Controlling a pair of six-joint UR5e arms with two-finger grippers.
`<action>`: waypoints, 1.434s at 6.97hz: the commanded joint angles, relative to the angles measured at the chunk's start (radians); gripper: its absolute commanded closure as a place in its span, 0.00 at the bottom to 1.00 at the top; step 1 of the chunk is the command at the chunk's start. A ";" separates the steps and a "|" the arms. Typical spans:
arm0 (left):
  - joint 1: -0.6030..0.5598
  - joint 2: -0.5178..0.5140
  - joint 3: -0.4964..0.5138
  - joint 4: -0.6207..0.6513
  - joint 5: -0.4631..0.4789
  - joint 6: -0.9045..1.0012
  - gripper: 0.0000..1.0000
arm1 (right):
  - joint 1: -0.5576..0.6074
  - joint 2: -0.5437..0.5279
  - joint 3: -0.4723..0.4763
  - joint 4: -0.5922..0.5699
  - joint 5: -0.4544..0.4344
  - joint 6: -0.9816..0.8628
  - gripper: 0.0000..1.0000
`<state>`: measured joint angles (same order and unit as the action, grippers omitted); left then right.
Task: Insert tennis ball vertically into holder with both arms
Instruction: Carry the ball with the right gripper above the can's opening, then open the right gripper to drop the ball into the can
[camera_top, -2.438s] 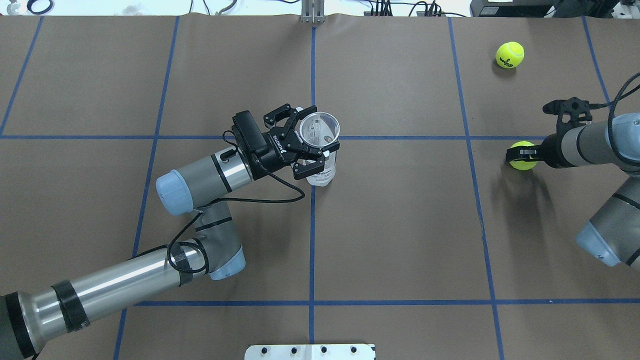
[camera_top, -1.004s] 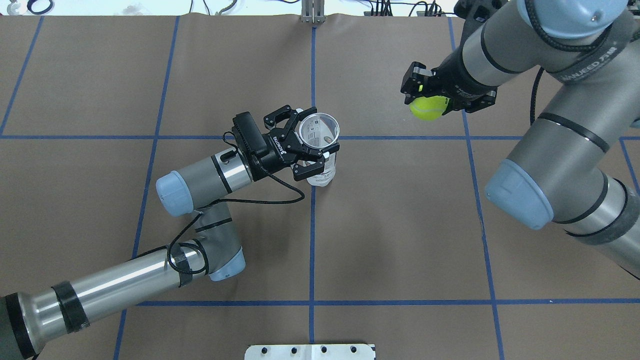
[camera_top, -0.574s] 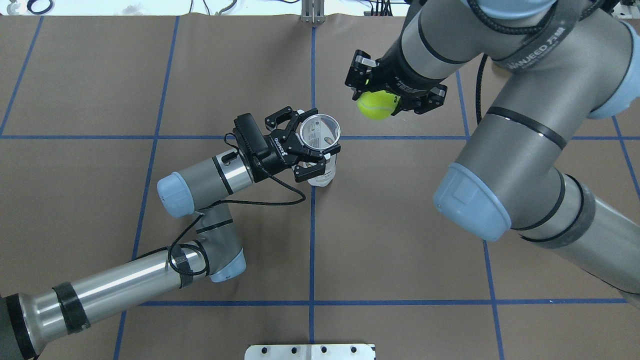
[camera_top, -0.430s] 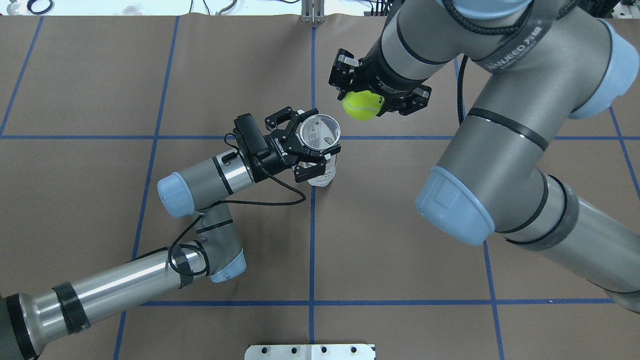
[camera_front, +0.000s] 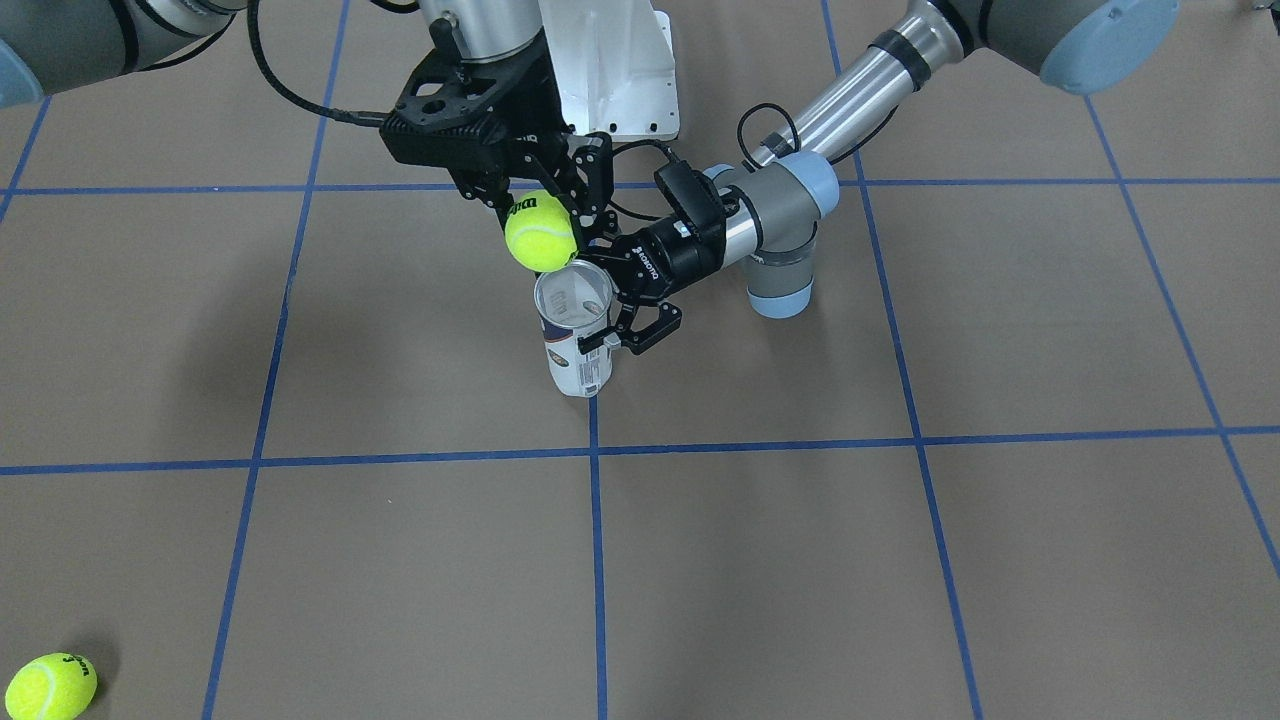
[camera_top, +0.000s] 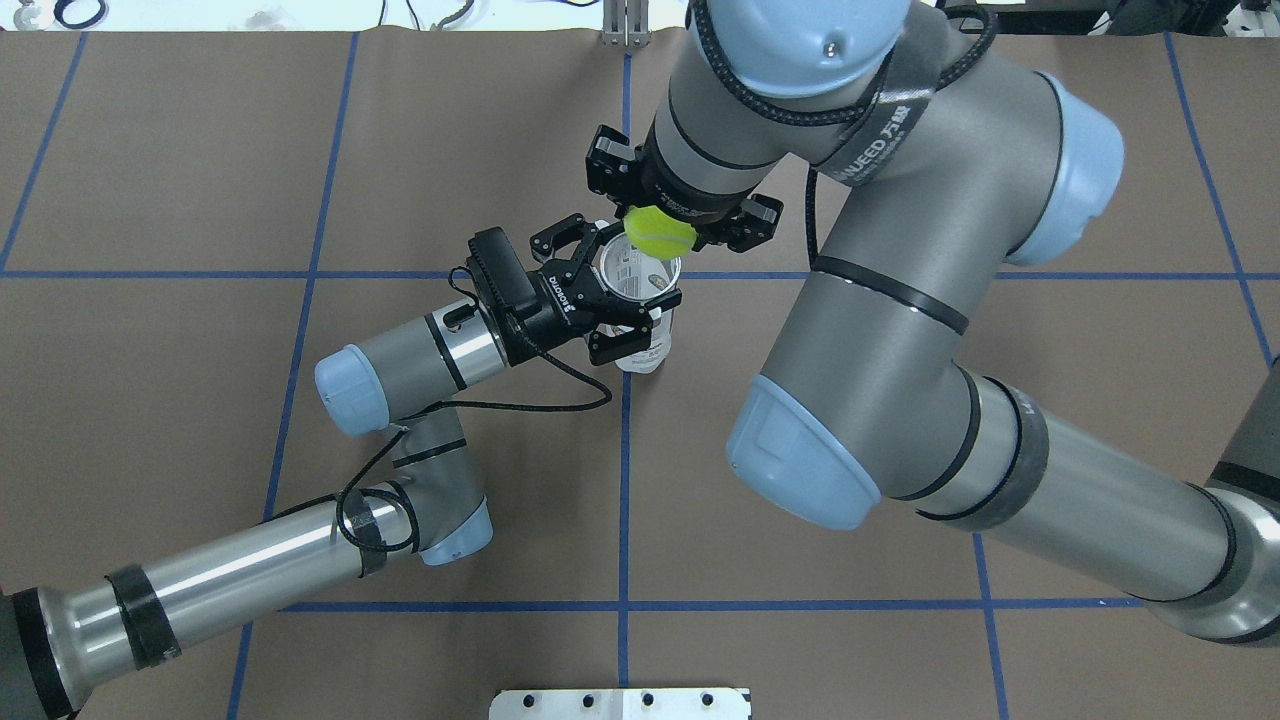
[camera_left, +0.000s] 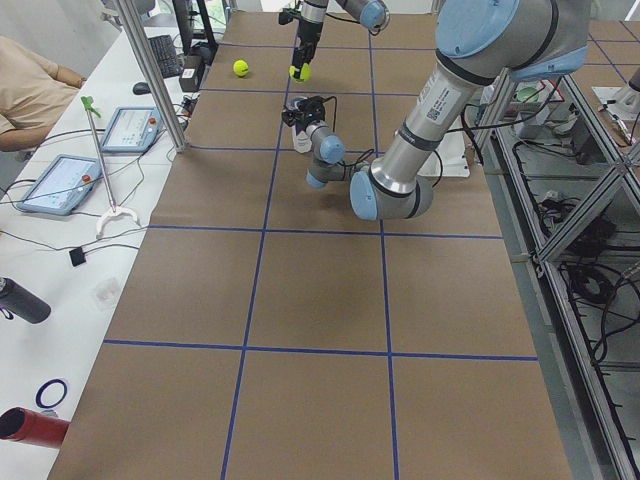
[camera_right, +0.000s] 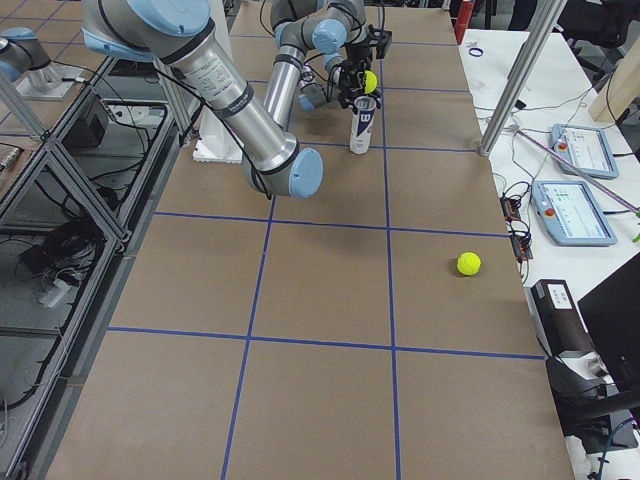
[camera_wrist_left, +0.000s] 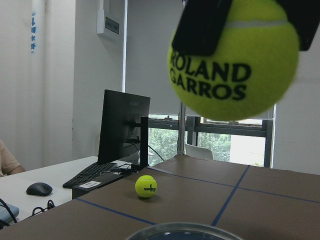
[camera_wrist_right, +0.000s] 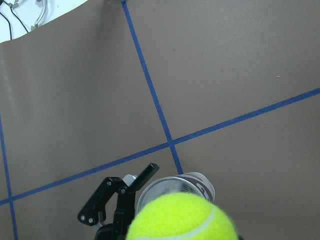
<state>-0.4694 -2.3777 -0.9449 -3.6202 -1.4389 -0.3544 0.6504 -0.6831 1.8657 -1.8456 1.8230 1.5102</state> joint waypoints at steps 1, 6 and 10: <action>0.000 0.000 0.000 0.000 0.000 0.000 0.01 | -0.017 0.052 -0.097 -0.004 -0.046 0.002 1.00; 0.000 0.000 0.000 0.000 0.000 0.000 0.01 | -0.049 0.042 -0.106 -0.004 -0.065 0.002 0.41; 0.000 0.000 0.000 0.000 0.000 0.000 0.01 | -0.049 0.040 -0.095 -0.004 -0.062 -0.013 0.01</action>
<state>-0.4694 -2.3777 -0.9449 -3.6202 -1.4389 -0.3543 0.6014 -0.6430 1.7671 -1.8500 1.7593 1.4983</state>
